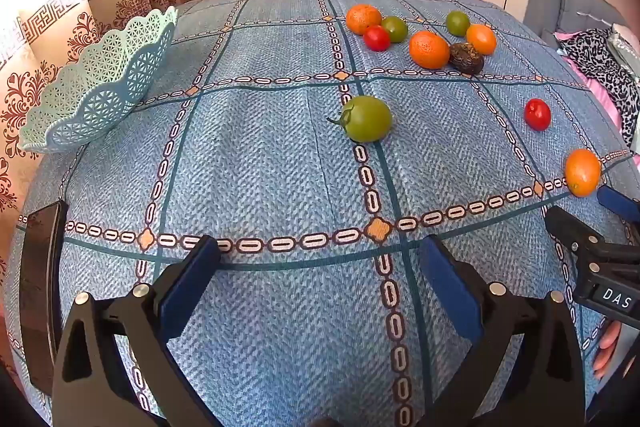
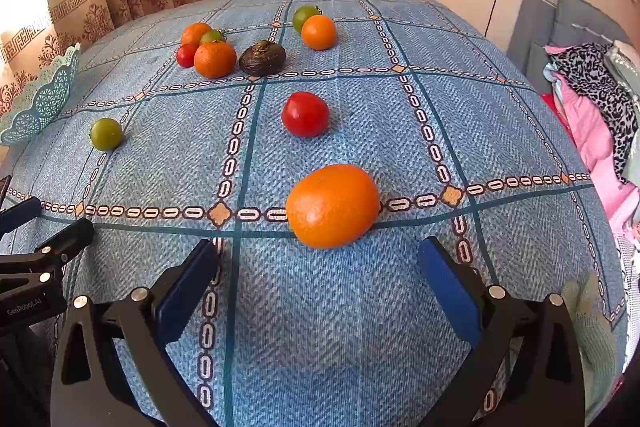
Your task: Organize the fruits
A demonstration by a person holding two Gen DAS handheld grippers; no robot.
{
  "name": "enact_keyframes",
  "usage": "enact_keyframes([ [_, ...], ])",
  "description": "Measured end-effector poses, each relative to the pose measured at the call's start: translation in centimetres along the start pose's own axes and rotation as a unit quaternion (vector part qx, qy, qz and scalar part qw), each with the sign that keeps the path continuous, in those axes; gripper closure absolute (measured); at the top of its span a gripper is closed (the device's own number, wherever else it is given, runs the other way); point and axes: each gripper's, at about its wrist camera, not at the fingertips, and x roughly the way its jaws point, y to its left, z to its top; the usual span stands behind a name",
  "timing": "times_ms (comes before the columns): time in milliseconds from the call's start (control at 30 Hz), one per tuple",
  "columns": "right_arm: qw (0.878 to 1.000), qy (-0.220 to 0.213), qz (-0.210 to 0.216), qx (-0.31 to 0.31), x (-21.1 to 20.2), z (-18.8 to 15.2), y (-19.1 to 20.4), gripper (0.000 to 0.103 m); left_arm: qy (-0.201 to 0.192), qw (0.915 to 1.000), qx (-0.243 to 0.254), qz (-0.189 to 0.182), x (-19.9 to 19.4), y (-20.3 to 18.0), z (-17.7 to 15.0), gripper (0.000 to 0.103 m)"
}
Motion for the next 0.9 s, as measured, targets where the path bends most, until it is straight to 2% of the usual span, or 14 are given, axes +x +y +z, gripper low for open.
enact_keyframes([
  [900, 1.0, 0.002, 0.001, 0.001, 0.19, 0.07, -0.32, 0.005, -0.001, 1.0, 0.0, 0.0, 0.0, 0.04, 0.04, 0.002],
])
